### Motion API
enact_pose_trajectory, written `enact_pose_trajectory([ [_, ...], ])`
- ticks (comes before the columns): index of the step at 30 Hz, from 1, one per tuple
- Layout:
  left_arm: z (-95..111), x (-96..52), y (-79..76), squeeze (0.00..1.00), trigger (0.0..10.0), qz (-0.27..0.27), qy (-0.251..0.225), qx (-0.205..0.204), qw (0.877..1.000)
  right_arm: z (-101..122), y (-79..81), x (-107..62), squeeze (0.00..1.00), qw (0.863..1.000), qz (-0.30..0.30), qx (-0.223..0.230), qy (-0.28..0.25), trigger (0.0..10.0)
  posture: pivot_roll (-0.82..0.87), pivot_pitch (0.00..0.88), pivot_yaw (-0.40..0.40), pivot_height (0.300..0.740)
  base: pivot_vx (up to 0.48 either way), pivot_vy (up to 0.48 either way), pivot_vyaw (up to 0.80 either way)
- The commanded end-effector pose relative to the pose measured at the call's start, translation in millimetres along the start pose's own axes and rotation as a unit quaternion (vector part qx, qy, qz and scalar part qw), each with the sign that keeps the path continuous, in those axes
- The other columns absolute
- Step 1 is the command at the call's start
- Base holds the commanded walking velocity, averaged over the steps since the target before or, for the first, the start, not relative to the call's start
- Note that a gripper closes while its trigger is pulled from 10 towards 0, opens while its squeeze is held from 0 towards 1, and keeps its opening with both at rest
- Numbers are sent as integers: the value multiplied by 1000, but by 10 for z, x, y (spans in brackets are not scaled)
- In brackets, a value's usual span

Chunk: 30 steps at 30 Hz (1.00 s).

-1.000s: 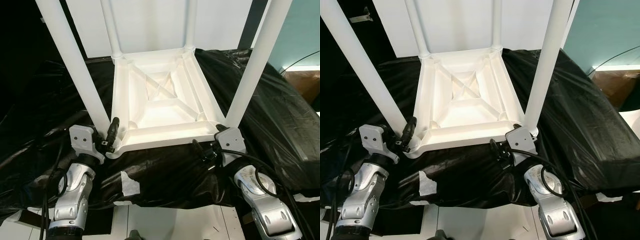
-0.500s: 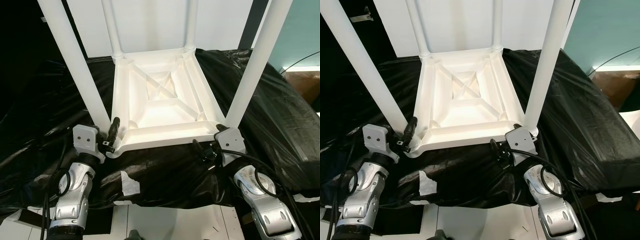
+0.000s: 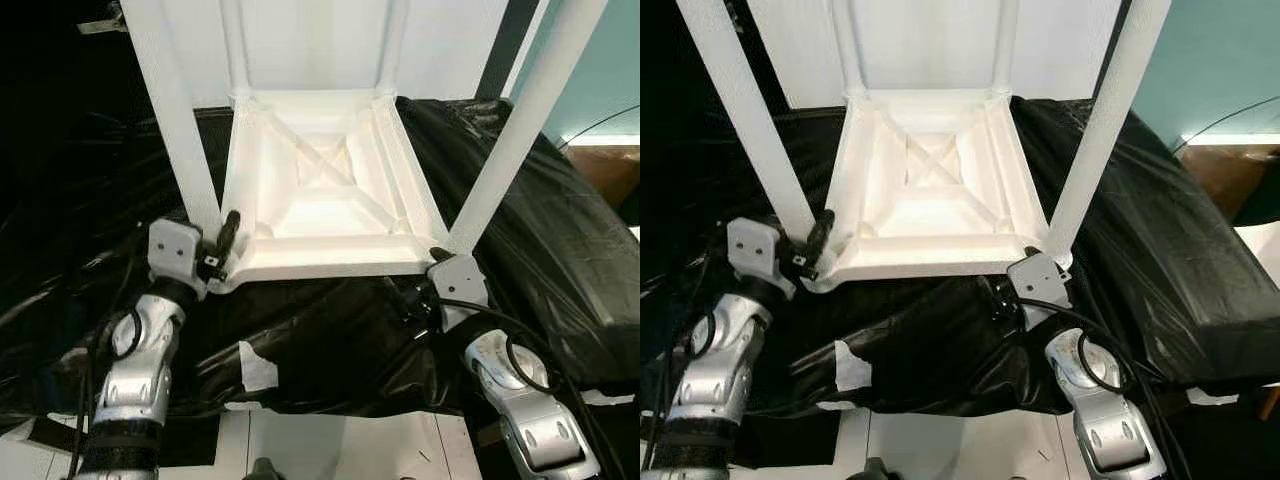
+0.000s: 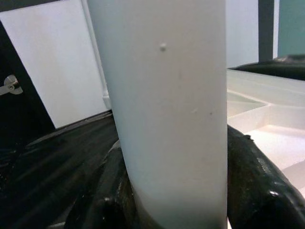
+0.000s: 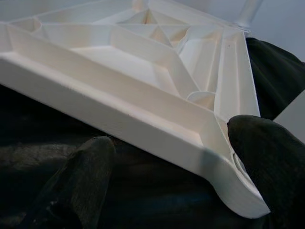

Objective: Building children table

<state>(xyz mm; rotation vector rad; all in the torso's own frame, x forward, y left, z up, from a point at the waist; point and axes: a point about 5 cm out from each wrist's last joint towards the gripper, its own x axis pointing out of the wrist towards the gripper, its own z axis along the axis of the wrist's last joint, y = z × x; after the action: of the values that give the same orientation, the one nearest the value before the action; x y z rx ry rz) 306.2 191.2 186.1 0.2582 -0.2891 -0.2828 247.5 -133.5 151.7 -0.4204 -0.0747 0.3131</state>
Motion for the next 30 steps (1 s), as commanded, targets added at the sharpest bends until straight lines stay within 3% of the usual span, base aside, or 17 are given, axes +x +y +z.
enact_pose_trajectory([
  [1,227,91,142,0,10000,47,-15,83,995,-10,23,14,0,1000,1,1,1,10000,-10,58,25,740,0,0,0],
  [12,309,174,333,0,10000,69,14,126,990,-2,36,30,0,1000,2,3,-1,10000,-5,58,27,740,0,0,0],
  [20,244,159,416,0,10000,92,41,122,987,-9,53,26,0,1000,7,8,2,10000,-5,63,23,740,0,0,0],
  [21,226,153,428,0,10000,95,47,118,987,-14,71,21,0,1000,14,20,5,10000,-5,63,23,740,0,0,0],
  [22,201,145,440,0,10000,98,52,117,987,-5,85,13,0,997,15,73,7,10000,-5,63,23,740,0,0,0],
  [23,201,145,440,0,10000,98,52,117,987,-5,85,13,0,997,15,73,7,10000,-5,63,23,740,0,0,0],
  [25,172,129,463,0,10000,103,60,130,984,7,54,0,0,984,-4,180,7,10000,-5,64,23,740,0,0,0],
  [26,170,123,476,0,10000,104,61,142,982,-6,26,-5,0,978,-17,207,9,10000,-5,64,23,740,0,0,0],
  [29,177,120,493,0,10000,104,61,162,979,-34,-8,-9,0,975,-32,218,13,10000,-8,63,25,740,0,0,0],
  [30,186,123,511,0,10000,103,62,185,975,-59,-33,-10,0,975,-42,219,18,10000,-9,63,26,740,0,0,0],
])
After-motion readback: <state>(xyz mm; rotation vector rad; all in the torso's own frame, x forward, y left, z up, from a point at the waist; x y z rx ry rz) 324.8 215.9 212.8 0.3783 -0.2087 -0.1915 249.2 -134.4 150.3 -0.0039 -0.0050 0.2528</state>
